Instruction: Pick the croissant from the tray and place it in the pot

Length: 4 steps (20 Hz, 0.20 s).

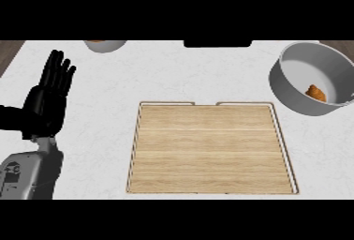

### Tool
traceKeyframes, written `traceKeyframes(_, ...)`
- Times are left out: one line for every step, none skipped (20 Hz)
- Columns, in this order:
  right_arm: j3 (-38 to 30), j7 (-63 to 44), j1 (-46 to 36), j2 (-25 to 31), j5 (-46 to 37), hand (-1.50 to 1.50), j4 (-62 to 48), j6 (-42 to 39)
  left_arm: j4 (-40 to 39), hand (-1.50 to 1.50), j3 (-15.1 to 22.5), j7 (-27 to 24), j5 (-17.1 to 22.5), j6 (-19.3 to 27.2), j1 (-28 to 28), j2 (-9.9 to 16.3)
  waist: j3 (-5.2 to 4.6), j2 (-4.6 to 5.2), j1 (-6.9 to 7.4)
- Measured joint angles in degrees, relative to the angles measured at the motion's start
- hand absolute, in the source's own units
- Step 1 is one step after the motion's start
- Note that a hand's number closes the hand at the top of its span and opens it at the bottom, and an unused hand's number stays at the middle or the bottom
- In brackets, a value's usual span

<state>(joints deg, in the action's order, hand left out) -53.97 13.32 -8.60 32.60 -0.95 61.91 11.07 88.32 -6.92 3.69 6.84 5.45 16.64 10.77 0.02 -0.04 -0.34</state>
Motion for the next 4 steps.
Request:
traceKeyframes(-0.4, 0.5, 1.1, 0.1, 0.7, -1.5, 0.0, -0.6, -0.3, 0.0, 0.3, -0.2, -0.3, 0.2, 0.2, -0.4, -0.01, 0.0, -0.01)
traceKeyframes(-1.3, 1.4, 2.4, 0.9, 1.8, -1.5, -0.8, -1.9, -0.5, 0.0, 0.3, -0.5, -0.5, 0.5, 0.2, -0.7, 0.0, 0.01, -0.04)
traceKeyframes(-1.8, 2.7, 2.9, 1.5, 2.5, -1.5, -2.1, -2.7, -0.5, 0.0, 0.2, -1.2, -0.5, 0.1, -0.5, -0.6, 0.0, 0.01, 0.01)
traceKeyframes(-2.4, 3.2, 3.8, 2.1, 3.4, -1.5, -2.8, -3.6, -0.5, 0.0, -0.1, -1.3, -0.1, -0.5, -0.9, -0.3, 0.0, 0.01, 0.03)
